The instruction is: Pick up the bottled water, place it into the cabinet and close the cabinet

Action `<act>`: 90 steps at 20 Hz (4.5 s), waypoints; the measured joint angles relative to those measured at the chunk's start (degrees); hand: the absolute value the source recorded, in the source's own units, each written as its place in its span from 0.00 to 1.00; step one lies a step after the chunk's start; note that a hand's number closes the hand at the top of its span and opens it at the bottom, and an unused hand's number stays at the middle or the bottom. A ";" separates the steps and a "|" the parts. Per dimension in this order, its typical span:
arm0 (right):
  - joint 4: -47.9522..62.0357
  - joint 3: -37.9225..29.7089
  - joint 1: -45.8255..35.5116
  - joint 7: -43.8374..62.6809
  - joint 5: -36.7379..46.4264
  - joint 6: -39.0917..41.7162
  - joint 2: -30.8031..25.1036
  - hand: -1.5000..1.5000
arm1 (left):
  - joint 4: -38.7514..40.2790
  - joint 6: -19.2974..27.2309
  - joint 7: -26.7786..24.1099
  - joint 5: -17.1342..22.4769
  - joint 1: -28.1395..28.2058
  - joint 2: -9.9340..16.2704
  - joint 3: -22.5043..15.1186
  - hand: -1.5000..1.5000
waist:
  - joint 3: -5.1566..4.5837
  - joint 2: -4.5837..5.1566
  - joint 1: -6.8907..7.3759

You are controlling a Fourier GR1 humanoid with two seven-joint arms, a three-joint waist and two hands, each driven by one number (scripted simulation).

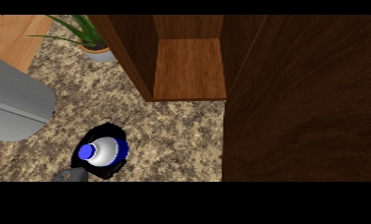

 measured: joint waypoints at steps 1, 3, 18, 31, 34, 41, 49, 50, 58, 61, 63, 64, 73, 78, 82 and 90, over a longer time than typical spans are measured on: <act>-0.01 0.01 0.16 -0.18 -0.10 -0.14 0.08 0.00 | -0.38 0.62 -0.80 0.25 0.26 -0.06 0.22 1.00 | 0.00 0.00 0.05; 0.01 -0.63 0.62 -0.73 -0.30 0.30 -0.41 0.00 | -1.10 2.62 -1.46 1.80 0.32 -0.15 1.88 1.00 | -0.01 -0.03 0.12; 0.08 -3.52 3.49 -2.10 -2.50 0.97 -1.58 0.00 | -11.61 14.65 0.79 7.31 -0.57 -2.66 6.81 1.00 | 0.11 -0.13 0.77; 0.51 -4.01 1.83 -1.29 -4.16 0.30 -2.61 0.00 | -32.78 34.51 15.55 8.95 -0.92 -9.06 -9.84 1.00 | 0.11 -0.16 0.52; 0.53 -4.76 2.32 -1.34 -4.63 1.19 -2.89 0.00 | -33.47 40.33 16.92 10.12 -3.60 -9.24 -13.52 1.00 | 0.10 -0.08 0.14; 0.40 -4.84 1.82 -0.69 -5.58 0.91 -3.28 0.00 | -31.16 53.45 19.10 10.72 -11.03 -9.38 -20.17 1.00 | 0.07 0.05 -0.27; 0.56 -4.76 1.10 0.13 -6.95 0.16 -3.98 0.00 | -20.51 62.44 23.00 10.35 -22.52 -9.40 -21.66 1.00 | 0.07 0.26 -0.77; 0.62 -4.72 1.16 0.02 -7.10 0.58 -3.89 0.00 | -18.53 62.66 22.78 10.76 -23.89 -9.40 -21.37 1.00 | 0.07 0.29 -0.88; 0.98 -6.28 1.30 0.08 -8.47 1.81 -4.38 0.00 | -4.85 61.89 20.23 14.14 -32.81 -9.40 -17.77 1.00 | 0.05 0.50 -1.36; 1.21 -5.81 0.24 0.40 -8.94 1.59 -4.78 0.00 | -0.02 62.79 18.00 16.01 -36.41 -9.41 -17.47 1.00 | 0.04 0.70 -1.86; 1.35 -5.96 0.52 0.05 -9.19 2.39 -4.49 0.00 | 3.31 63.09 16.32 16.56 -38.70 -9.40 -16.75 1.00 | 0.04 0.76 -2.17; 1.34 -6.18 0.74 0.08 -9.37 2.44 -4.62 0.00 | 4.70 62.97 15.57 16.75 -39.83 -9.41 -16.23 1.00 | 0.04 0.77 -2.22; 1.55 -5.84 -0.60 0.66 -10.41 1.98 -5.19 0.00 | 17.26 64.91 11.37 15.85 -48.54 -9.22 -13.91 0.00 | 0.04 1.13 -2.60; 1.91 -5.90 -1.59 0.71 -10.81 2.52 -5.50 0.00 | 22.99 65.50 10.81 14.57 -52.01 -9.11 -13.65 0.00 | 0.06 1.34 -3.01; 1.99 -5.60 -1.94 0.57 -11.06 2.98 -5.14 0.00 | 26.05 65.16 11.06 14.38 -54.27 -8.83 -12.79 0.00 | 0.06 1.47 -3.27; 2.02 -4.88 -3.03 1.19 -11.49 2.50 -5.10 0.00 | 27.02 62.17 6.64 14.81 -55.88 -8.56 -10.77 0.00 | 0.03 1.55 -3.17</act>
